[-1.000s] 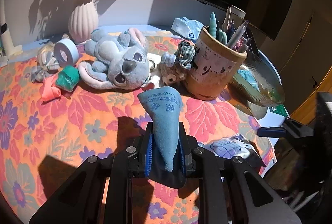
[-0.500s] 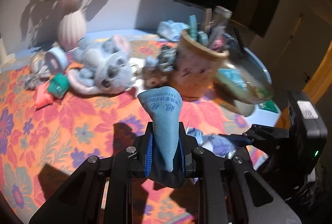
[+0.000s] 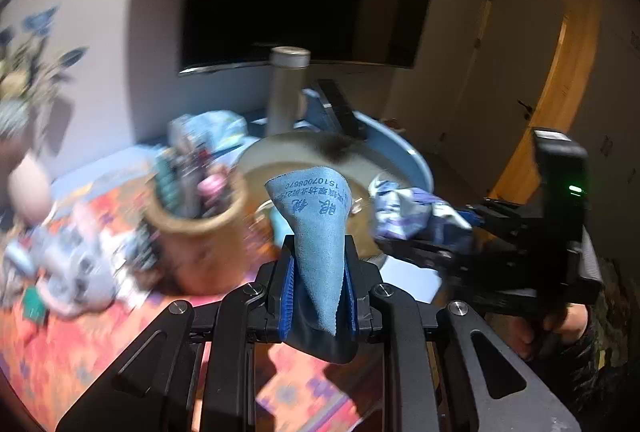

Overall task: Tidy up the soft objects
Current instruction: 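Carry the grey-blue pouch and snack bag toward the glass plate, then open the right tool over the plate while the left tool releases the pouch there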

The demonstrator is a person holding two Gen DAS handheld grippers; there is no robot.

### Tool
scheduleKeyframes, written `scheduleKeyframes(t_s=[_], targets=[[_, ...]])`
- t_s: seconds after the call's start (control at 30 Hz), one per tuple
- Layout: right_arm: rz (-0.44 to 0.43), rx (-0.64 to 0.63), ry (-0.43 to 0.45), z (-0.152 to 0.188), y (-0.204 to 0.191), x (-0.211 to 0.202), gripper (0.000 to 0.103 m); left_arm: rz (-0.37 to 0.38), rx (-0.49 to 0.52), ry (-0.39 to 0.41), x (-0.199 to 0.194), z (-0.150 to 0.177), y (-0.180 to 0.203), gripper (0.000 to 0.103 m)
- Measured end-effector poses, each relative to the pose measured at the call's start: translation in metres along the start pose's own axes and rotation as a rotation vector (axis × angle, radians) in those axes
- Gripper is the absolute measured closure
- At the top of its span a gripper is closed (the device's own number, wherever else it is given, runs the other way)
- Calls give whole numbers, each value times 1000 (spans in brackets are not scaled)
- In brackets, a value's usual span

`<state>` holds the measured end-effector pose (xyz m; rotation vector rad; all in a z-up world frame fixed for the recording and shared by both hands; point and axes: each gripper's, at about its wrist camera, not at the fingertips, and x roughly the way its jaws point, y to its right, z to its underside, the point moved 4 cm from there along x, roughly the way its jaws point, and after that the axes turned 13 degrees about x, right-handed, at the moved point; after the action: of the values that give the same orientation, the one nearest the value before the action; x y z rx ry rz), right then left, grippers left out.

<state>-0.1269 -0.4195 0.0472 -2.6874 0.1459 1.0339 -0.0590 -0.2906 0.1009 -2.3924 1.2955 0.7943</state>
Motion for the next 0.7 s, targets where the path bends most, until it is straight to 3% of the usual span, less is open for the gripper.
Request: scheduleKeyframes(t_s=[0.1, 0.3, 0.43, 0.47, 0.57, 0.7], targets=[[58, 88, -15, -18, 27, 13, 46, 6, 43, -11, 23, -21, 15, 86], [58, 288, -50, -40, 69, 38, 46, 5, 44, -46, 69, -48, 18, 86], [53, 337, -52, -59, 78, 56, 45, -9, 6, -56, 91, -60, 3, 86], [52, 343, -46, -64, 78, 59, 44, -18, -2, -53, 94, -62, 0, 85], [41, 368, -64, -71, 82, 68, 38, -18, -43, -71, 109, -66, -10, 60], [8, 404, -52, -67, 91, 65, 38, 4, -83, -94, 117, -59, -16, 60]])
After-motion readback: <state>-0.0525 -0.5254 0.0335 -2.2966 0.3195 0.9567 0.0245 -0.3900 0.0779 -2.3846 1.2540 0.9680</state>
